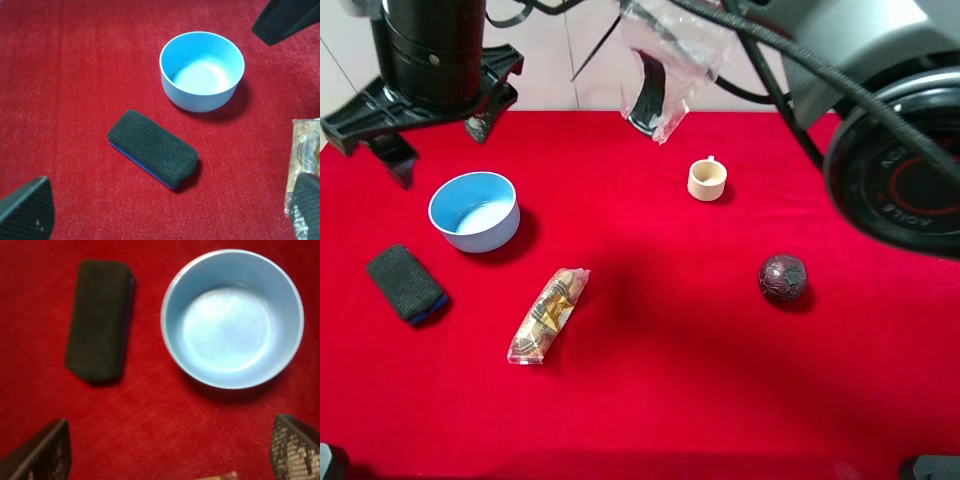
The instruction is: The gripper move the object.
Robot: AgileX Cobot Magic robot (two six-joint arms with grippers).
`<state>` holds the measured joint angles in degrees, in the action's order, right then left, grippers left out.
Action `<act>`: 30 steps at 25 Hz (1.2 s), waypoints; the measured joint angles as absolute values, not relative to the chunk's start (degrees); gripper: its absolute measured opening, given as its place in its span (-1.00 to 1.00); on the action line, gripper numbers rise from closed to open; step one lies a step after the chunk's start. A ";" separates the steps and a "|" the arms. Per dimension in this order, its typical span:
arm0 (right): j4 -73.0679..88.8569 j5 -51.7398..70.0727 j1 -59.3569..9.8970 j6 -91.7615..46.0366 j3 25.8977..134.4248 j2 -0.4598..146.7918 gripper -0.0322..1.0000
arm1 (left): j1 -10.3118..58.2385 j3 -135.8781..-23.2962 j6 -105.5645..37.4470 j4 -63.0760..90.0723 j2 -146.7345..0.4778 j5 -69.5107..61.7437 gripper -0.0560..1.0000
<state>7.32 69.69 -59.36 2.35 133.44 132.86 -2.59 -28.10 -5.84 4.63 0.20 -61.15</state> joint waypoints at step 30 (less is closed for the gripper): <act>0.58 69.79 -59.23 0.00 109.68 105.92 0.23 | -2.59 -28.10 -5.84 4.63 0.20 -61.15 0.87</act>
